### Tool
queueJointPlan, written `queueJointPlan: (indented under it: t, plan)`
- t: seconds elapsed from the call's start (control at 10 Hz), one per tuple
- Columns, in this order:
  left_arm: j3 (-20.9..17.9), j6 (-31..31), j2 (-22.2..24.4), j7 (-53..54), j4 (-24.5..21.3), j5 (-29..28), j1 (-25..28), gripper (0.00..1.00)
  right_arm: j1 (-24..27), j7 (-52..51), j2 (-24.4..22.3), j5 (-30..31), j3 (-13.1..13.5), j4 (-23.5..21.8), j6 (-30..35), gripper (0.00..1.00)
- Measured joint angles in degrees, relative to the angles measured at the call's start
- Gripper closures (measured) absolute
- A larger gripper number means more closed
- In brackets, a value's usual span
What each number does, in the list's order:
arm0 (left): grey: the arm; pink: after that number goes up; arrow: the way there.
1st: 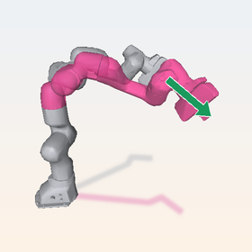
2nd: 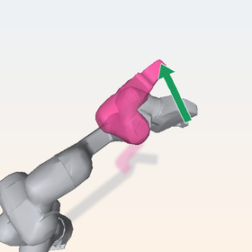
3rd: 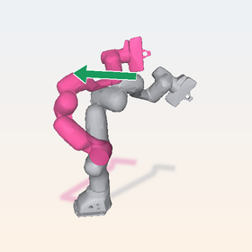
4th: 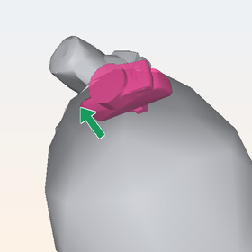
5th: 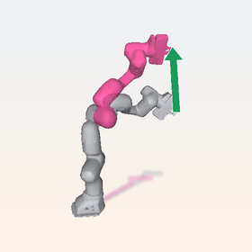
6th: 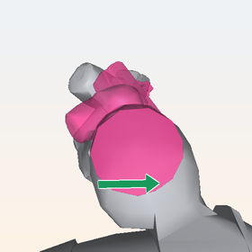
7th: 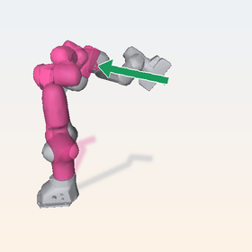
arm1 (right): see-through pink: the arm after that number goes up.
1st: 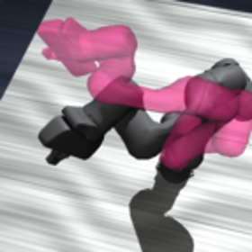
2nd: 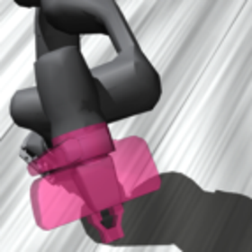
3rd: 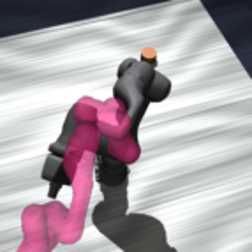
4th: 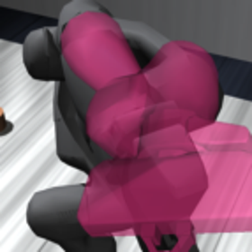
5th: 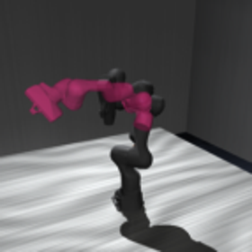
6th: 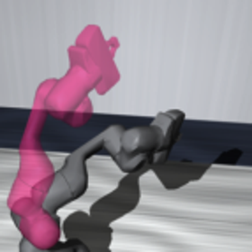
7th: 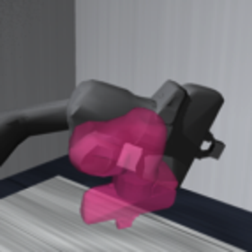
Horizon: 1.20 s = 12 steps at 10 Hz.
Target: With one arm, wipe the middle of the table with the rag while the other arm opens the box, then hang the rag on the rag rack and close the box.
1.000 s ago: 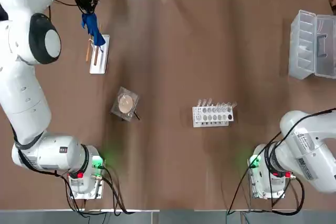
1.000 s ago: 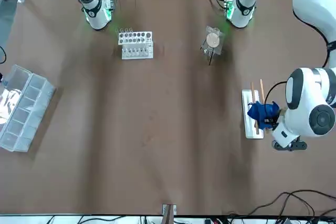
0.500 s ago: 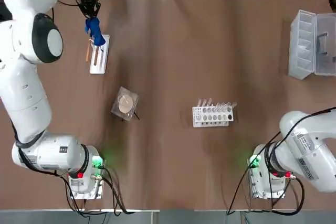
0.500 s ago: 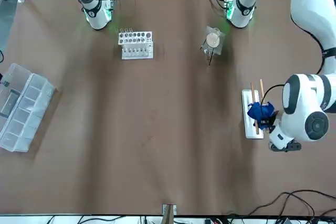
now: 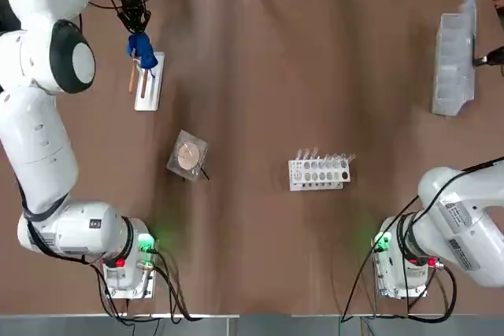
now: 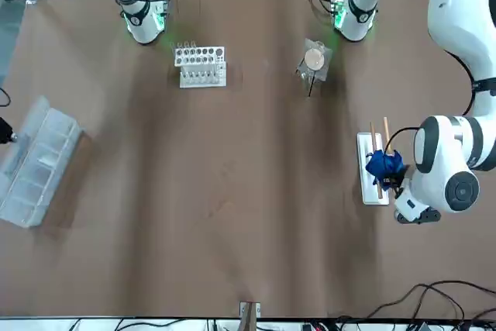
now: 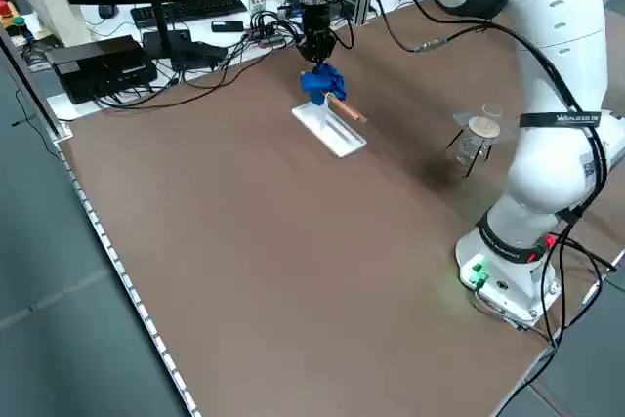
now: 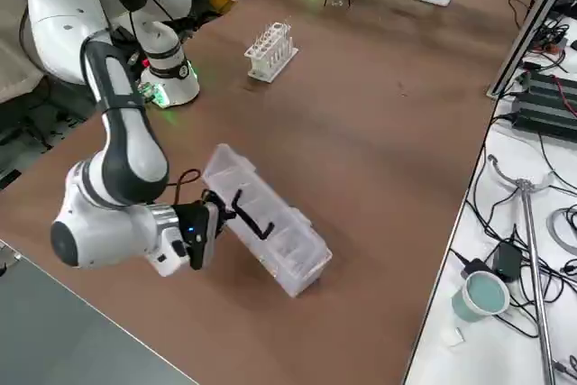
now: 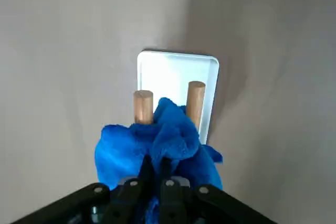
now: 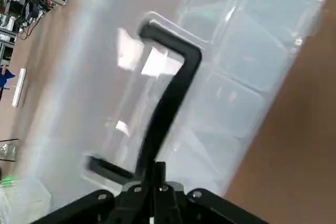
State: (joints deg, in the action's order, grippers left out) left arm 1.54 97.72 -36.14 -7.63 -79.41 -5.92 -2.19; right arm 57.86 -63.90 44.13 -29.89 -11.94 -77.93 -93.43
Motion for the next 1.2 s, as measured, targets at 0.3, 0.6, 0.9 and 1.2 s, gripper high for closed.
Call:
queueJointPlan:
  t: [0.3, 0.6, 0.9, 1.2]
  plan:
    - [0.0, 0.0, 0.5, 0.1, 0.0, 0.0, 0.0, 0.81, -0.9, 0.4, 0.0, -0.4, -0.9, -0.1, 0.6, 0.98]
    - [0.0, 0.0, 0.6, 0.1, 0.0, 0.0, 0.1, 0.36, -2.0, 0.4, 0.0, -0.6, -1.1, 0.0, 0.4, 0.97]
    - [0.0, 0.0, 0.6, 0.1, -0.1, 0.0, 0.2, 0.18, -2.1, 1.5, 0.0, 0.5, -0.9, 0.7, 0.5, 0.97]
    - [0.0, 0.4, 1.6, 0.1, 0.3, 0.0, 0.2, 0.12, -2.0, 2.0, -0.9, 4.9, -0.4, 8.6, 4.6, 0.97]
